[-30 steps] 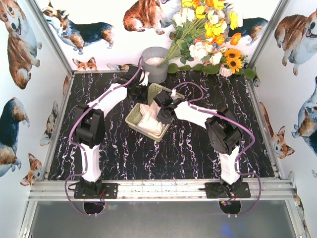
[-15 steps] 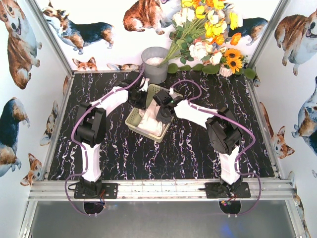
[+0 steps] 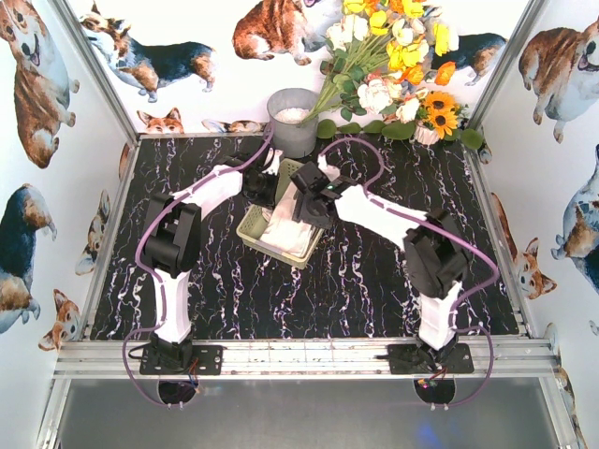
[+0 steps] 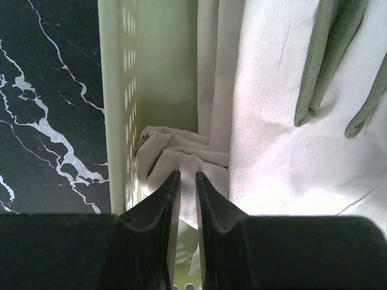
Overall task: Put the gloves into the storage basket
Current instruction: Place the glove in the bin, then reset both arms
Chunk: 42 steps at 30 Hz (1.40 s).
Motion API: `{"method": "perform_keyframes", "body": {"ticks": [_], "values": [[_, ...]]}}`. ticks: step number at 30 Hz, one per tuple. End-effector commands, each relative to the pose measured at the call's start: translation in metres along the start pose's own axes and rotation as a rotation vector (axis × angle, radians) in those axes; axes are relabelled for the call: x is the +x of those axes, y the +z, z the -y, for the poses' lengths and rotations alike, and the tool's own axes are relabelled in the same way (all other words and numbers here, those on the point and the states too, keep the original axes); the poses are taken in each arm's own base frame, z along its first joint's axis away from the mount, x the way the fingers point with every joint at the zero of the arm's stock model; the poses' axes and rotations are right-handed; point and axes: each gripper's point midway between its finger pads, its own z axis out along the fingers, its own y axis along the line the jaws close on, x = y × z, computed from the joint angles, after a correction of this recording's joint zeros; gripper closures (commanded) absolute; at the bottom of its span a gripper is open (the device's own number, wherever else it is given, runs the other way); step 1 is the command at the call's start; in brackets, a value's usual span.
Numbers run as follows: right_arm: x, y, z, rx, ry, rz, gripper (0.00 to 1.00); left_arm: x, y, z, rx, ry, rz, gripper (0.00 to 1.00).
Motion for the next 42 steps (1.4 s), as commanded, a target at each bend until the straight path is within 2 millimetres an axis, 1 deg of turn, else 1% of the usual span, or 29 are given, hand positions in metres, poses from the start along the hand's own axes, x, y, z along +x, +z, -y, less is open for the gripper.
{"method": "perform_keyframes", "body": {"ticks": [1,5,7,11,16,20,21,23,25,27,28,30,31,32,33,34,35,36,39,40,42], "values": [[-0.033,-0.046,0.007,-0.006,-0.006,0.148,0.45,0.018,0.009,-0.005,-0.014,0.005,-0.055,0.88],[-0.043,-0.066,0.016,-0.006,-0.008,0.212,0.43,0.014,0.006,-0.003,-0.005,0.004,-0.041,0.88],[-0.050,-0.080,0.021,-0.010,-0.003,0.253,0.42,0.009,0.002,-0.001,-0.002,0.005,-0.031,0.87],[-0.060,-0.106,0.034,-0.016,-0.010,0.339,0.41,-0.008,-0.015,0.006,0.008,0.006,0.009,0.82],[-0.077,-0.151,0.048,-0.057,-0.030,0.463,0.38,-0.042,-0.055,0.017,0.019,0.001,0.112,0.70],[-0.089,-0.184,0.066,-0.072,-0.039,0.537,0.37,-0.064,-0.095,0.025,0.012,0.006,0.195,0.63],[-0.092,-0.192,0.070,-0.081,-0.044,0.556,0.33,-0.067,-0.105,0.025,0.005,0.007,0.214,0.61],[-0.099,-0.206,0.080,-0.103,-0.049,0.592,0.29,-0.074,-0.125,0.027,-0.005,0.008,0.257,0.58],[-0.105,-0.217,0.085,-0.153,-0.054,0.606,0.25,-0.079,-0.145,0.028,-0.015,0.012,0.299,0.50],[-0.110,-0.229,0.092,-0.200,-0.063,0.627,0.19,-0.081,-0.163,0.023,-0.046,0.004,0.339,0.38],[-0.111,-0.232,0.095,-0.213,-0.079,0.635,0.14,-0.081,-0.170,0.017,-0.061,-0.007,0.360,0.31],[-0.112,-0.230,0.103,-0.229,-0.114,0.626,0.02,-0.078,-0.179,0.000,-0.090,-0.054,0.396,0.10],[-0.110,-0.225,0.109,-0.234,-0.125,0.604,0.00,-0.079,-0.188,-0.011,-0.103,-0.091,0.431,0.02],[-0.109,-0.218,0.116,-0.236,-0.133,0.576,0.00,-0.076,-0.196,-0.025,-0.116,-0.132,0.461,0.00],[-0.107,-0.209,0.126,-0.228,-0.135,0.544,0.00,-0.072,-0.201,-0.041,-0.133,-0.178,0.487,0.00],[-0.105,-0.201,0.136,-0.208,-0.134,0.519,0.00,-0.058,-0.198,-0.064,-0.157,-0.240,0.492,0.00],[-0.104,-0.192,0.149,-0.178,-0.129,0.499,0.00,-0.049,-0.200,-0.084,-0.173,-0.299,0.518,0.00],[-0.103,-0.184,0.164,-0.141,-0.122,0.491,0.00,-0.040,-0.210,-0.105,-0.192,-0.365,0.562,0.00],[-0.105,-0.163,0.206,-0.053,-0.073,0.510,0.00,-0.002,-0.223,-0.164,-0.313,-0.488,0.640,0.00],[-0.100,-0.151,0.222,-0.020,-0.051,0.507,0.00,0.010,-0.229,-0.179,-0.376,-0.499,0.665,0.00],[-0.097,-0.135,0.247,0.041,-0.040,0.535,0.00,0.033,-0.234,-0.199,-0.500,-0.489,0.702,0.00]]}}
